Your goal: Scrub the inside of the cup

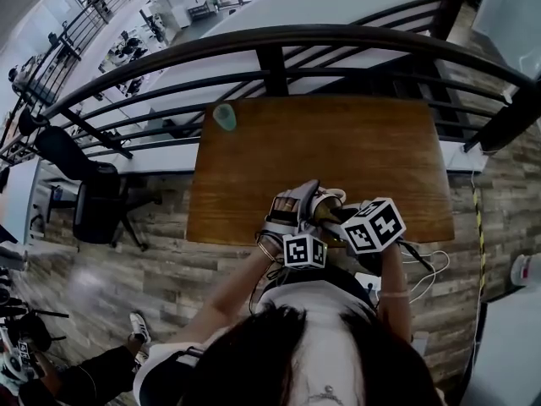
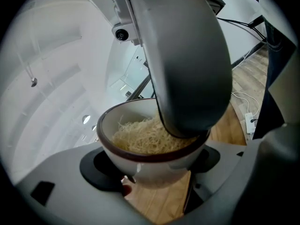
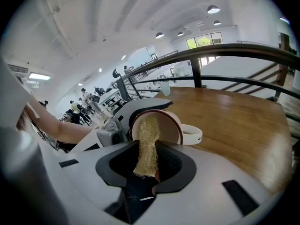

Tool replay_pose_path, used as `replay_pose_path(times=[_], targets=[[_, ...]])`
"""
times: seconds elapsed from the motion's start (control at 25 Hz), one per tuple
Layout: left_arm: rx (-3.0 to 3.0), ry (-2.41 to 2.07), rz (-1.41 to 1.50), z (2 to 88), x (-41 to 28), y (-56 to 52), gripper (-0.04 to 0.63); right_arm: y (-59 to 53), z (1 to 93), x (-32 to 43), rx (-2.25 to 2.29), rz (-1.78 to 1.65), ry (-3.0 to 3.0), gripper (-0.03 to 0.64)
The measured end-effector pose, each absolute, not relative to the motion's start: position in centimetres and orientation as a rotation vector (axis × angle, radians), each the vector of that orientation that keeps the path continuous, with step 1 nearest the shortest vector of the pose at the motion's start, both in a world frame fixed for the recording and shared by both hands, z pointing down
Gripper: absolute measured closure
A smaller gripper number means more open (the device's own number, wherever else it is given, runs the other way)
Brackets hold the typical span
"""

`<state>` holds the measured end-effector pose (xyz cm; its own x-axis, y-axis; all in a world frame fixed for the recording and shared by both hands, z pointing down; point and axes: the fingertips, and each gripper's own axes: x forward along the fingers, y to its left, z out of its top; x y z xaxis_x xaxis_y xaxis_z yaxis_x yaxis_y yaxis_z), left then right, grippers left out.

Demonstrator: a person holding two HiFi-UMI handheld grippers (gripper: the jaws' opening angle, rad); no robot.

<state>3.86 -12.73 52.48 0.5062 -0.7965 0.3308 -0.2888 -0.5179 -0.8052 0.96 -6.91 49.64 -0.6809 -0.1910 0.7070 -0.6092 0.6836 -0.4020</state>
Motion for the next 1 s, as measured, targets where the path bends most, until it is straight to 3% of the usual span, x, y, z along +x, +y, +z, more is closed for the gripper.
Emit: replay_pose_path(times=[1.0], targets=[[-2.056, 0.962, -0.884, 50.5, 3.1, -14.2, 0.189, -9.4, 46.9, -0.3, 0.625, 1.229, -2.531, 0.515]])
